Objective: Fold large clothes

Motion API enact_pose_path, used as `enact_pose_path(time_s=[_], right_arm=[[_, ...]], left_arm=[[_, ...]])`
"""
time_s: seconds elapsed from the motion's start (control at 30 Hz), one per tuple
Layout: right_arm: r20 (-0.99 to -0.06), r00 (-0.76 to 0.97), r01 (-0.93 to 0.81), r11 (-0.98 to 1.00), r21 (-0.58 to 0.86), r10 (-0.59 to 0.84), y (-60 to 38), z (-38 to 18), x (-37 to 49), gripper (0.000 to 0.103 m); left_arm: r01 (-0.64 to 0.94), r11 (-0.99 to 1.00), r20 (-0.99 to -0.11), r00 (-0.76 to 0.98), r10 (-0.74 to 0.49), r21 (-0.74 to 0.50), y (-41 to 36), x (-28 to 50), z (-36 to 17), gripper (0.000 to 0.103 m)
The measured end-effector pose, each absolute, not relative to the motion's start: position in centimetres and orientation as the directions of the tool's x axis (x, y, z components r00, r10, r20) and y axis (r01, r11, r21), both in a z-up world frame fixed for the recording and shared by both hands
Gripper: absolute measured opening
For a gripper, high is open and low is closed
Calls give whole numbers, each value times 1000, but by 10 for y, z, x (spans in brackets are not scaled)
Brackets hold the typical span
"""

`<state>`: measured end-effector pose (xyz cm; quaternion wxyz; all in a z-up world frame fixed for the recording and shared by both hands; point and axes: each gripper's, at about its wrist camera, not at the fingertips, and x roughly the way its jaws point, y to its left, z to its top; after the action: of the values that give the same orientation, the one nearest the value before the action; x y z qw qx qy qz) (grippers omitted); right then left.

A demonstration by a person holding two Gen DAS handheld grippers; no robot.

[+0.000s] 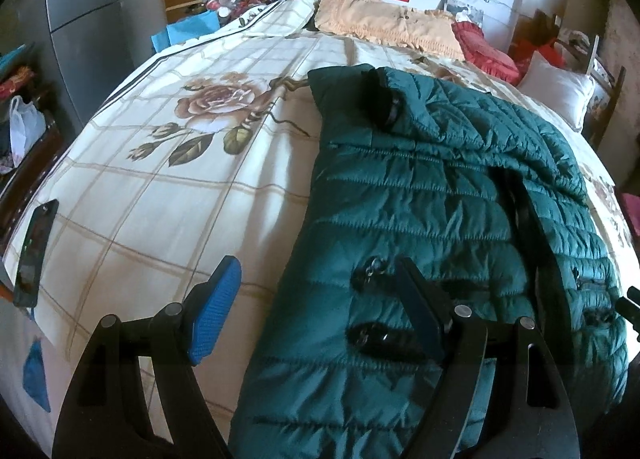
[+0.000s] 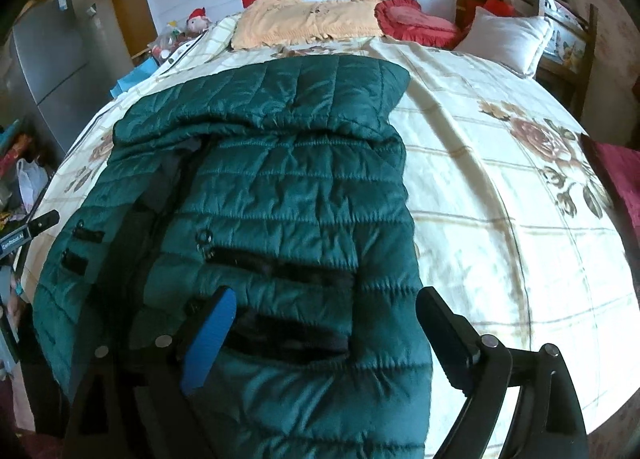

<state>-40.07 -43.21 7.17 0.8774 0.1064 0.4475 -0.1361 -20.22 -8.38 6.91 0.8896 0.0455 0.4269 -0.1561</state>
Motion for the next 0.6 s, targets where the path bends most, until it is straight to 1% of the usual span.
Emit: enact_pose_path(time_s=[0.27, 0.33, 0.47, 0.6], right_arm=[[-827, 547, 344, 935, 81, -129, -433, 66, -416, 90], [-834, 539, 345, 935, 85, -123, -435, 63, -420, 90], [-851, 515, 340, 936, 92, -103, -436, 57, -430, 90], [-868, 492, 320, 941, 109, -67, -438, 52, -440, 91]], left_arm=[[316, 947, -798, 554, -237, -62, -70, -214, 60, 80], [315, 946, -808, 535, -248, -82, -63, -216, 57, 80], [295, 941, -832, 471, -292, -164, -42, -219, 49, 80], [273, 943, -853, 429, -298, -192, -27, -224, 41, 80]])
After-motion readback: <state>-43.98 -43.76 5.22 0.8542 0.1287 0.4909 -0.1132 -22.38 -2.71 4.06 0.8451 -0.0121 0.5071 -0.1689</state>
